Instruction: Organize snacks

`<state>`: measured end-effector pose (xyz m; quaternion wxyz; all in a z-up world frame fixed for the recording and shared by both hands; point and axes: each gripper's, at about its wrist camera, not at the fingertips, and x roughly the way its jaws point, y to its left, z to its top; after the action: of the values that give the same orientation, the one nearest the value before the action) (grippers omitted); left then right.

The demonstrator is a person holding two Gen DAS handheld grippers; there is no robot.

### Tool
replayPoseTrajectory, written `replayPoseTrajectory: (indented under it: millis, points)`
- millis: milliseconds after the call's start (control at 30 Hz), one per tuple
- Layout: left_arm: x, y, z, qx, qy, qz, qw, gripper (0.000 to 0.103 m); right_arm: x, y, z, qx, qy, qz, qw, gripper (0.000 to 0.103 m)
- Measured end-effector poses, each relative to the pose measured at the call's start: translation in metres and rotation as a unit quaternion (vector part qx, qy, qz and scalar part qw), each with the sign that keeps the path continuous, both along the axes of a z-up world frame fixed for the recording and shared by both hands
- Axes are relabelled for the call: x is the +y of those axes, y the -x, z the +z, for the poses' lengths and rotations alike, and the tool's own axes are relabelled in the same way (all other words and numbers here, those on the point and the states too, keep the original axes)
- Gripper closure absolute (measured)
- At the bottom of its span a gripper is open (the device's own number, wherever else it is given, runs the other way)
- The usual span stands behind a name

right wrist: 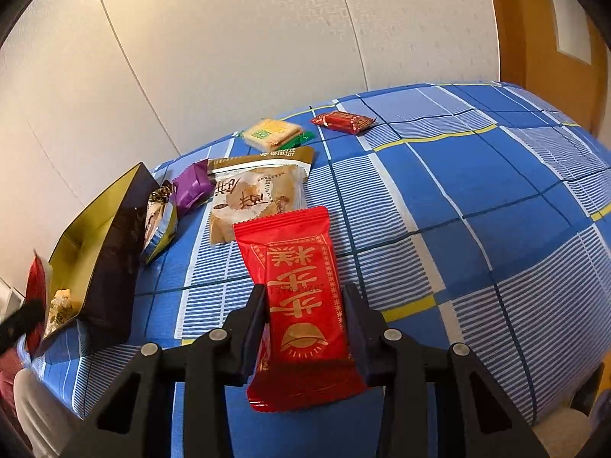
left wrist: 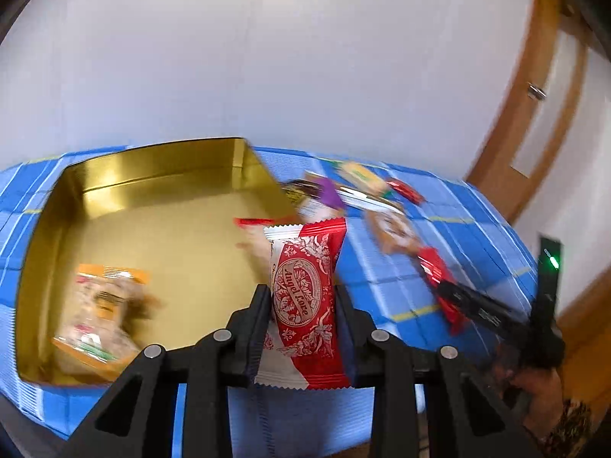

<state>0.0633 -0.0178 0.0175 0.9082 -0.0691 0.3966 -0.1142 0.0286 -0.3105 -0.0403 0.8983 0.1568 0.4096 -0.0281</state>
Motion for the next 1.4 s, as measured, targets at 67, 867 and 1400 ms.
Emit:
replayPoseTrajectory:
  millis: [67, 867, 1400]
  points:
    - [0.014, -0.01, -0.003, 0.013, -0.002, 0.015, 0.9998, 0.07, 0.0, 0.0, 0.0, -0.001, 0.0, -0.001, 1.0, 0.063]
    - [0.101, -0.036, -0.049, 0.101, -0.106, 0.125, 0.9813, 0.066, 0.001, 0.004, 0.002, -0.018, -0.006, -0.001, 1.0, 0.063]
    - [0.096, -0.001, -0.035, 0.066, -0.088, 0.139, 0.9843, 0.065, 0.013, 0.011, 0.011, -0.022, -0.035, 0.014, 0.999, 0.063]
